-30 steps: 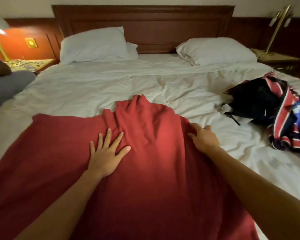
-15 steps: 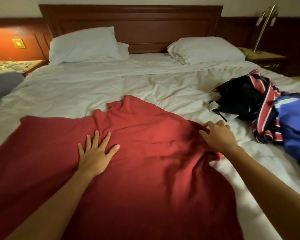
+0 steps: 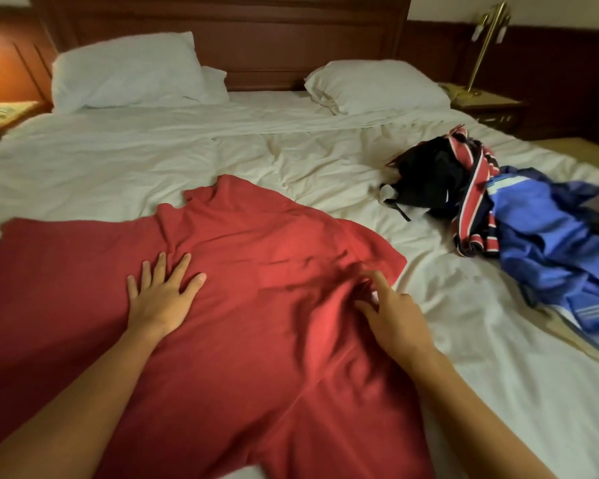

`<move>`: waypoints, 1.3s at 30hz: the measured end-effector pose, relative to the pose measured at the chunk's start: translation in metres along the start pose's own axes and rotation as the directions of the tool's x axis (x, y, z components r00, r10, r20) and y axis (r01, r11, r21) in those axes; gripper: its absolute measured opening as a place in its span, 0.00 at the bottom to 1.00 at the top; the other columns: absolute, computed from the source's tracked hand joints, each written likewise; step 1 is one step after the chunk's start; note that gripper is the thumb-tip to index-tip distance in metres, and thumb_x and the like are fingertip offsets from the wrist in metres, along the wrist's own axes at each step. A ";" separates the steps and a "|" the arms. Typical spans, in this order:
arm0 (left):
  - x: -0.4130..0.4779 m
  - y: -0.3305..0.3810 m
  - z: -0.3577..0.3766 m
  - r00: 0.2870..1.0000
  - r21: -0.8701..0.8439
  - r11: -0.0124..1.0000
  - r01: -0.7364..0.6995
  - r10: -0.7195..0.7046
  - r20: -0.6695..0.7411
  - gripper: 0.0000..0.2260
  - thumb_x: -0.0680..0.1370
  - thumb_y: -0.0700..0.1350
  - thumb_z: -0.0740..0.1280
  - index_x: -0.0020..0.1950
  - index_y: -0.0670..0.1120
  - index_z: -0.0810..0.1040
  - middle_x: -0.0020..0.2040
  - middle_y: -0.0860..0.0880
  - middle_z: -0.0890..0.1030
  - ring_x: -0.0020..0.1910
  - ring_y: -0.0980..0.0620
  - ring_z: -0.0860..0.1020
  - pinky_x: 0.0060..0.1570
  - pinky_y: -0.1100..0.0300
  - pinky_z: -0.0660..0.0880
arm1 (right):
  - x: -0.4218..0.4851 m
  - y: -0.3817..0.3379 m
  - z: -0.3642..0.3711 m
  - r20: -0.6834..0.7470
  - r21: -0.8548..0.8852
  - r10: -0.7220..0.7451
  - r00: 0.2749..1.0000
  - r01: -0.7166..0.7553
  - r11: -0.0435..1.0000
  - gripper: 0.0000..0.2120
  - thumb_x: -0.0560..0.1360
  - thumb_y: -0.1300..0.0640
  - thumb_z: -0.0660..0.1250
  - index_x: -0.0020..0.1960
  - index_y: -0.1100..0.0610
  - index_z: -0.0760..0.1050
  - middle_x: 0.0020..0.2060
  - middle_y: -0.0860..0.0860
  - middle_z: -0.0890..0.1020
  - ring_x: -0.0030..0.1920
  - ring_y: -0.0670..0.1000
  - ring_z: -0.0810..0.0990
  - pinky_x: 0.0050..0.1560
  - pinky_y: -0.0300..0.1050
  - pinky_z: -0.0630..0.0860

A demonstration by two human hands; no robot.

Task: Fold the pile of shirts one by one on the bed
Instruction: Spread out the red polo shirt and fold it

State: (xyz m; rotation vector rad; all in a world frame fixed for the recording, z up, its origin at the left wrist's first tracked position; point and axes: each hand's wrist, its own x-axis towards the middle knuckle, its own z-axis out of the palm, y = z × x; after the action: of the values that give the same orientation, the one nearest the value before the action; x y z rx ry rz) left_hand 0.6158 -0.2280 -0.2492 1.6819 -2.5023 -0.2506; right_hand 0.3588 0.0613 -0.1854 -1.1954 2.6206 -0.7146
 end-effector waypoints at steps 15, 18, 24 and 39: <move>-0.023 -0.008 -0.009 0.994 0.025 0.999 -0.030 0.027 0.102 0.33 0.75 0.74 0.39 0.79 0.67 0.40 0.82 0.51 0.40 0.81 0.45 0.40 0.76 0.40 0.37 | 0.021 -0.013 -0.021 -0.022 -0.189 -0.183 0.983 0.176 0.966 0.25 0.78 0.38 0.61 0.74 0.42 0.67 0.70 0.54 0.69 0.71 0.58 0.66 0.70 0.57 0.66; -0.001 -0.014 -0.011 0.995 0.017 0.998 -0.054 0.052 0.085 0.36 0.71 0.77 0.37 0.78 0.68 0.39 0.82 0.53 0.40 0.81 0.47 0.39 0.76 0.40 0.37 | 0.087 -0.039 0.011 0.129 -0.120 -0.296 0.946 0.312 0.943 0.27 0.80 0.38 0.57 0.77 0.40 0.60 0.77 0.51 0.61 0.78 0.54 0.57 0.74 0.60 0.59; 0.081 -0.041 -0.008 0.998 -0.032 0.998 -0.044 0.043 -0.043 0.34 0.70 0.79 0.38 0.74 0.74 0.36 0.82 0.54 0.46 0.81 0.46 0.43 0.76 0.38 0.40 | 0.235 -0.096 0.068 0.028 0.020 -0.285 0.958 0.285 0.958 0.27 0.81 0.43 0.60 0.78 0.49 0.61 0.73 0.60 0.68 0.75 0.59 0.62 0.74 0.54 0.61; 0.161 -0.064 0.000 0.997 -0.073 0.997 -0.015 0.009 -0.078 0.38 0.68 0.80 0.35 0.77 0.70 0.40 0.82 0.56 0.43 0.81 0.46 0.41 0.75 0.37 0.39 | 0.346 -0.129 0.108 -0.377 0.185 0.054 0.925 0.018 0.983 0.05 0.78 0.54 0.62 0.54 0.50 0.70 0.49 0.61 0.80 0.52 0.63 0.79 0.47 0.50 0.68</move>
State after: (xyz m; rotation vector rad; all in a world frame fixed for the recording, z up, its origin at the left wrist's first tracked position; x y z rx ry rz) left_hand 0.6132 -0.4008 -0.2614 1.6161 -2.4165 -0.2672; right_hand 0.2528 -0.3079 -0.2018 -1.0653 2.7766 -1.2718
